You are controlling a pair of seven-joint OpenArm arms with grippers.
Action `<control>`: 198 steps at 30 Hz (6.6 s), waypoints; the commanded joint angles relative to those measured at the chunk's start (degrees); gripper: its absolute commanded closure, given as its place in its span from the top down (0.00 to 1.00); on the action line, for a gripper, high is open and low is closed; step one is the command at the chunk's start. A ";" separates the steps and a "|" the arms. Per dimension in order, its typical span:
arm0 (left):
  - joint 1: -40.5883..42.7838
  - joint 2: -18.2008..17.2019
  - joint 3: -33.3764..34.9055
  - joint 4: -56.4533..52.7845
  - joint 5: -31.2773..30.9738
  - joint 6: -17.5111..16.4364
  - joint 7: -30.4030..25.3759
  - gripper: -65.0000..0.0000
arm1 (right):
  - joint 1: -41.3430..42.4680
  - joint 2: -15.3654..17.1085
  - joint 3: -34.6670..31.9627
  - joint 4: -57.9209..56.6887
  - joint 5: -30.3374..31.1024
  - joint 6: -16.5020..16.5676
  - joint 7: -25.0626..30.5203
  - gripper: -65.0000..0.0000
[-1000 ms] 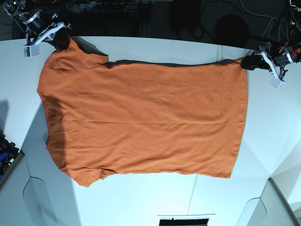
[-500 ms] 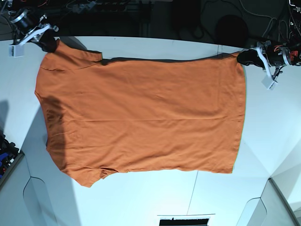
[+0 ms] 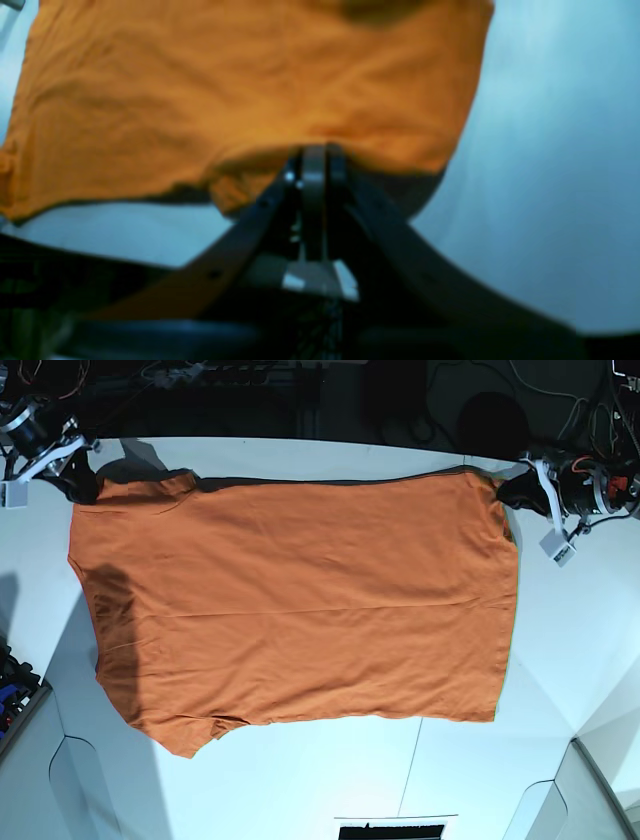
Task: Layout the t-shirt on the table in an organized manner, then fold the t-shirt properly
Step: 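Lift the held edge and fold it over toward the hem with both grippers, then regrasp the folded edge with both grippers and pull it taut, then release the folded edge with both grippers and withdraw them, then move both grippers down to the shirt's hem-side corners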
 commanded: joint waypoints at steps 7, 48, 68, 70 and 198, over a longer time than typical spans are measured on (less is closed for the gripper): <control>-3.72 -4.35 -0.50 0.44 -0.76 -0.49 -1.90 0.00 | 3.67 0.81 0.52 0.94 -0.37 0.66 1.20 0.00; -30.27 -4.90 14.05 -27.89 2.56 -0.49 -7.63 0.52 | 28.87 1.29 -5.86 -21.20 -11.43 0.76 -0.90 0.57; -24.79 -6.51 7.45 -27.65 -7.08 -0.49 -2.56 0.52 | 17.38 2.32 4.57 -18.99 -7.19 -1.14 -1.36 0.57; -24.24 -5.68 7.45 -27.80 -6.73 -0.49 -2.54 0.52 | 17.25 2.01 4.33 -19.23 -7.17 -1.14 -1.09 0.57; -9.68 -5.88 -6.32 -4.55 -7.93 -0.49 1.20 0.54 | 57.79 13.51 -20.24 -53.70 -21.73 -5.68 11.80 0.43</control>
